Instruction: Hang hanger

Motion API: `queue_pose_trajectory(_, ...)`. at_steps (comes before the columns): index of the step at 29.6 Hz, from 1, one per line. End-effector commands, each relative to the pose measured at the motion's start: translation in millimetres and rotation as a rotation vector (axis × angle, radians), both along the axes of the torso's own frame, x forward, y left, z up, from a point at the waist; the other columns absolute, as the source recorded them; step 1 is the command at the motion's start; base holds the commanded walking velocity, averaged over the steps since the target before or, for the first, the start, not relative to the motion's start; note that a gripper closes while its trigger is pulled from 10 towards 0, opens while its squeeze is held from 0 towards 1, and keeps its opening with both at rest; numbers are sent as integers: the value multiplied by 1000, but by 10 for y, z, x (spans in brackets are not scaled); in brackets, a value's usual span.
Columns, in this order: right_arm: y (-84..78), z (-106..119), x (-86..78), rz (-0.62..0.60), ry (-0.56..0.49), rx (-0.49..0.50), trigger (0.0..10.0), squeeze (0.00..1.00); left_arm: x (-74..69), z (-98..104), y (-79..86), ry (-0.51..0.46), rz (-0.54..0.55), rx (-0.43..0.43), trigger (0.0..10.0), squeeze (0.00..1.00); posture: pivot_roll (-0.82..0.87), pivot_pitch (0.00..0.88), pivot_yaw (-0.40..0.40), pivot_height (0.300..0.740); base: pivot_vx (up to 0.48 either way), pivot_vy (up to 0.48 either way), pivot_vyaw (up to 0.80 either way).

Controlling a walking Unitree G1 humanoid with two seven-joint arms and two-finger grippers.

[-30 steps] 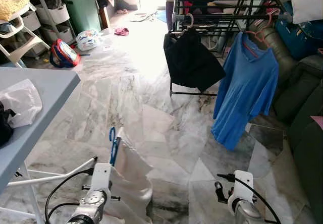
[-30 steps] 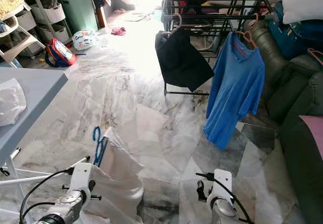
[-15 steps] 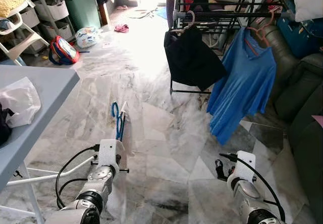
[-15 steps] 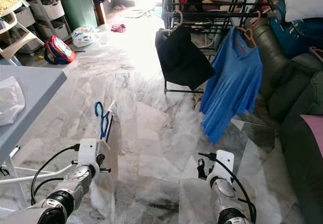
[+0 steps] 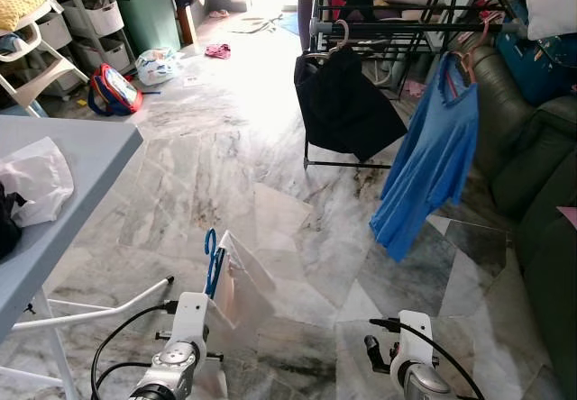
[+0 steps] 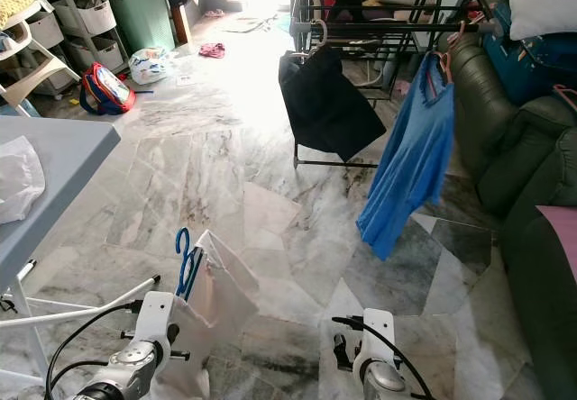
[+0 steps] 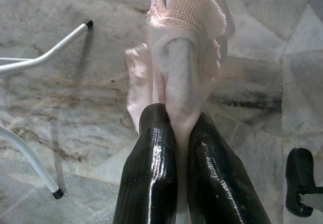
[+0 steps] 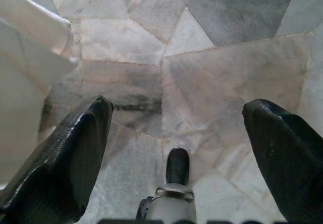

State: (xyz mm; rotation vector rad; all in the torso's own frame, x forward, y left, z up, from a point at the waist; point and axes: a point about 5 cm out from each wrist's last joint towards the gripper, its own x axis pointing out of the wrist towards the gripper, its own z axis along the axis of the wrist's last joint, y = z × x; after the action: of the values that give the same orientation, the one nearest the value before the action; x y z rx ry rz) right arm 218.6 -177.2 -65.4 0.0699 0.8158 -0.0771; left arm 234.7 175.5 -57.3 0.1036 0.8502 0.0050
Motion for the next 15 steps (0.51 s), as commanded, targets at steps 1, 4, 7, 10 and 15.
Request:
queue_pose_trajectory(1,-1,-11,-17,18,12,-5,10000,0,-8,3,66,-3,12,26,10000,0,-10,58,23,740,0,0,0)
queue_pose_trajectory(4,-14,-8,-13,24,15,-9,10000,0,-20,-4,74,1,24,24,10000,0,-5,57,20,740,0,0,0)
queue_pose_trajectory(7,-28,1,1,27,13,-11,10000,0,-20,-3,84,0,36,22,10000,0,1,56,18,740,0,0,0)
queue_pose_trajectory(10,-29,22,34,24,-1,-15,10000,0,-6,8,96,-6,35,27,10000,0,6,54,19,740,0,0,0)
queue_pose_trajectory(15,-11,37,62,19,-9,-10,10000,0,5,17,112,-8,33,34,10000,0,6,49,21,740,0,0,0)
